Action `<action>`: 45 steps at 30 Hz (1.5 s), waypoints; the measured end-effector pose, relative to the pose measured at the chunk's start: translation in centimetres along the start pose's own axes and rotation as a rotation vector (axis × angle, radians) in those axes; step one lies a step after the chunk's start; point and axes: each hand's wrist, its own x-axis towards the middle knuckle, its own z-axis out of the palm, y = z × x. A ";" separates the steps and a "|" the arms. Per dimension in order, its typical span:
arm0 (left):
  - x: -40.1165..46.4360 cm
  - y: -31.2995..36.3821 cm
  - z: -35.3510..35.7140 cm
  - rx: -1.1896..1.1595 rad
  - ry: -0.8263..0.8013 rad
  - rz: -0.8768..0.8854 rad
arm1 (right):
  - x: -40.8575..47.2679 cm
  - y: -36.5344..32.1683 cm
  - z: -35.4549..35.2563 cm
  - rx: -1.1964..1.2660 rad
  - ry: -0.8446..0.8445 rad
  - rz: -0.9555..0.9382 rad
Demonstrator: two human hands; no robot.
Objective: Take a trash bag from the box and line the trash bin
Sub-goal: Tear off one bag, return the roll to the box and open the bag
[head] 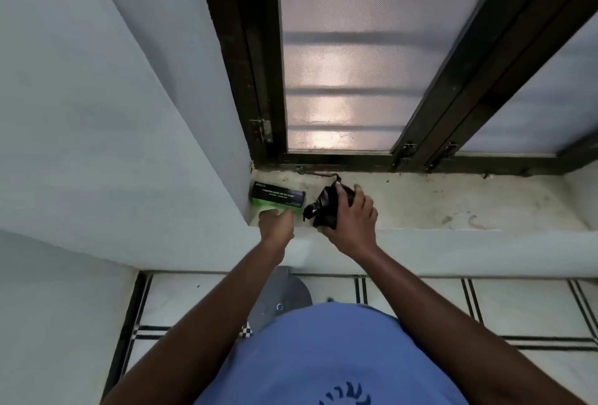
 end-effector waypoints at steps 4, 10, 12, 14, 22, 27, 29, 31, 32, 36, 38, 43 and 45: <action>-1.7 0.0 0.5 0.115 -0.230 -0.019 | -0.1 1.0 0.6 -0.036 -0.082 0.047; -2.5 -0.7 0.8 0.234 -0.394 -0.010 | -0.3 1.0 -0.9 0.341 -0.147 0.172; -2.6 -1.3 0.6 0.179 -0.426 0.001 | -0.8 1.3 -1.2 0.640 -0.230 0.247; -2.8 -1.7 0.2 0.134 -0.433 0.018 | -1.4 1.5 -1.9 0.941 -0.342 0.331; -4.8 -3.2 -0.8 -0.114 -0.316 0.019 | -3.2 1.5 -3.8 1.180 -0.457 0.389; -7.4 -2.3 -1.7 -0.206 -0.258 0.064 | -5.1 0.3 -5.0 1.140 -0.700 0.182; -8.0 -1.8 -2.5 -0.224 -0.208 0.056 | -6.5 -0.4 -5.6 1.041 -0.767 0.075; -8.6 -1.5 -3.7 -0.178 -0.149 0.078 | -8.2 -1.5 -5.6 0.837 -0.634 -0.046; -8.8 -1.3 -4.3 -0.153 -0.127 0.092 | -8.9 -2.0 -5.2 0.743 -0.499 -0.094; -10.0 -0.6 -8.1 -0.086 -0.110 0.124 | -11.8 -3.7 -4.0 0.711 -0.158 -0.199; -10.7 -0.5 -10.8 -0.036 -0.139 0.148 | -13.2 -4.4 -3.9 0.714 -0.151 -0.204; -10.9 -1.8 -17.3 0.093 -0.208 0.185 | -17.5 -6.8 -5.1 0.899 -0.413 -0.189; -11.1 -2.3 -19.4 0.110 -0.199 0.198 | -19.7 -7.7 -5.8 0.916 -0.524 -0.221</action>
